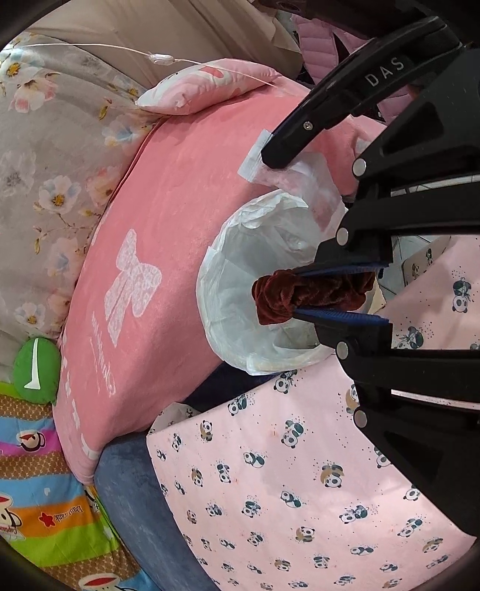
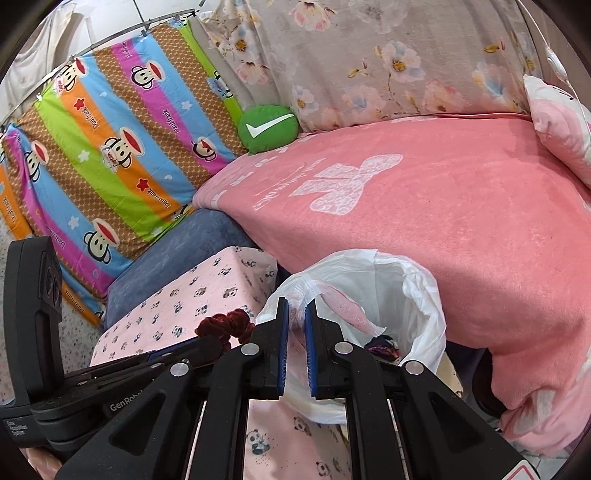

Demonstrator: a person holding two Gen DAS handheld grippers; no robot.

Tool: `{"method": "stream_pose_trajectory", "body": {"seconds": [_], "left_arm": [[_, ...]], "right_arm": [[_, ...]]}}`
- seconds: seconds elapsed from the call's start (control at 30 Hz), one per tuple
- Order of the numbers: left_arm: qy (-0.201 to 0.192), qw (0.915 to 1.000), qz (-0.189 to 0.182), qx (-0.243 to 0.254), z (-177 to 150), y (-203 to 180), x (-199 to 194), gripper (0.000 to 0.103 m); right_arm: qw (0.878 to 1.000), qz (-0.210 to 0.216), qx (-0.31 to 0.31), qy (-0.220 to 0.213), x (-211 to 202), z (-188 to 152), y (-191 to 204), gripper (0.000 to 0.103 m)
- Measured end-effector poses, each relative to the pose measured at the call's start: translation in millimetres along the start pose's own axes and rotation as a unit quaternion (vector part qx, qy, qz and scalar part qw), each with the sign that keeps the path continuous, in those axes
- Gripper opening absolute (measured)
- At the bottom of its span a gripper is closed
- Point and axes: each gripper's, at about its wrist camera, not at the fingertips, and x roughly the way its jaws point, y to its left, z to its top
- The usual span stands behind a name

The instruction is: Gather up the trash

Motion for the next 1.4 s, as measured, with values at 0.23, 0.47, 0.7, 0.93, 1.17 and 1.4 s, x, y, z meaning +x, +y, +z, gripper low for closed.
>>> {"method": "stream_pose_trajectory", "body": {"seconds": [0.23, 0.47, 0.7, 0.93, 1.17, 1.4], "left_arm": [[-0.016, 0.9997, 0.009, -0.014, 13, 10, 10, 0.051], [-0.021, 0.9987, 0.04, -0.024, 8, 36, 8, 0.053], [-0.023, 0.9968, 0.066, -0.037, -6, 59, 2, 0.053], [-0.023, 0.9959, 0.07, -0.053, -19, 73, -7, 0.053], [-0.023, 0.9949, 0.074, -0.065, -28, 81, -14, 0.053], [-0.022, 0.9945, 0.076, -0.069, -35, 84, -17, 0.053]], "right_arm": [[1.0, -0.007, -0.005, 0.012, 27, 12, -4, 0.011], [0.999, -0.014, -0.012, 0.034, 55, 10, 6, 0.018], [0.998, -0.015, -0.028, 0.047, 61, -2, 22, 0.029], [0.998, -0.019, -0.039, 0.053, 60, -5, 30, 0.032], [0.994, -0.039, -0.04, 0.094, 80, -18, 23, 0.039], [0.989, -0.054, -0.033, 0.134, 84, -57, 5, 0.039]]}}
